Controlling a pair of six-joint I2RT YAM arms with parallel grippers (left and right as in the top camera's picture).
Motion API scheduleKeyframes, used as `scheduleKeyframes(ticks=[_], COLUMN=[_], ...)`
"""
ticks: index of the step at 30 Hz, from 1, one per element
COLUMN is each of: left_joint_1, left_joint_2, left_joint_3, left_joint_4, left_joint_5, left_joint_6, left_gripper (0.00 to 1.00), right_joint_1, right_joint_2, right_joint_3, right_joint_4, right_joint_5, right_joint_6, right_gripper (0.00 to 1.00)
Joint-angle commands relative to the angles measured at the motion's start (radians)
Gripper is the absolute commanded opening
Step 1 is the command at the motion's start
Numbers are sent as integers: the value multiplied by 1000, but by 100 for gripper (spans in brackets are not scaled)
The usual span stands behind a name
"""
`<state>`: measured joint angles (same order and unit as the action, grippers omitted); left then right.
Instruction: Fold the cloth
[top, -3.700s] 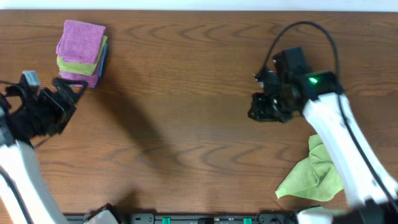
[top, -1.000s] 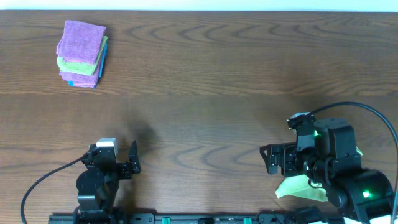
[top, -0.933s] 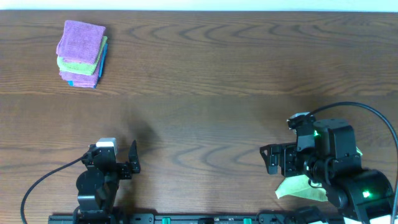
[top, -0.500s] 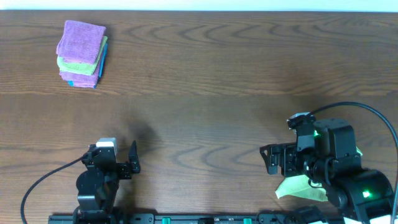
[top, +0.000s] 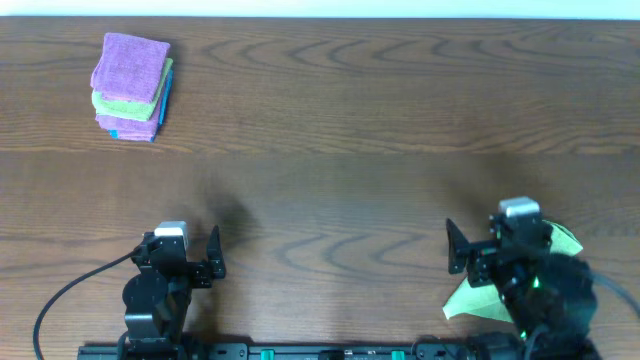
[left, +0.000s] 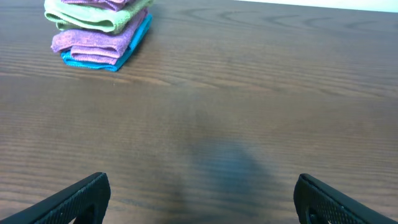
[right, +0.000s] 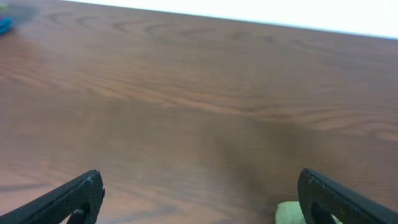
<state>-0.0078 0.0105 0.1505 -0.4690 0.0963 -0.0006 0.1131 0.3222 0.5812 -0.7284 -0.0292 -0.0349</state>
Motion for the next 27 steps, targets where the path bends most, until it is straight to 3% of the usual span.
scheduleKeyframes(ticks=[1,15,27], left_joint_1=[3,3,3], left_joint_2=[-6,-6,-6], left_joint_3=[-18,-18,-18], left_joint_4=[-2,-2,-2], left_joint_5=[-18,-18,-18], left_joint_6=[-7,-7,-7], left_gripper=[95,95,95], right_joint_1=[-32,-39,-39], right_joint_2=[-98,-287,-317], right_joint_3=[-94,-373,-424], right_joint_4=[23,40,37], right_joint_5=[14,14,14], right_joint_6=[-50,-49,-49], right_gripper=[99,99,99])
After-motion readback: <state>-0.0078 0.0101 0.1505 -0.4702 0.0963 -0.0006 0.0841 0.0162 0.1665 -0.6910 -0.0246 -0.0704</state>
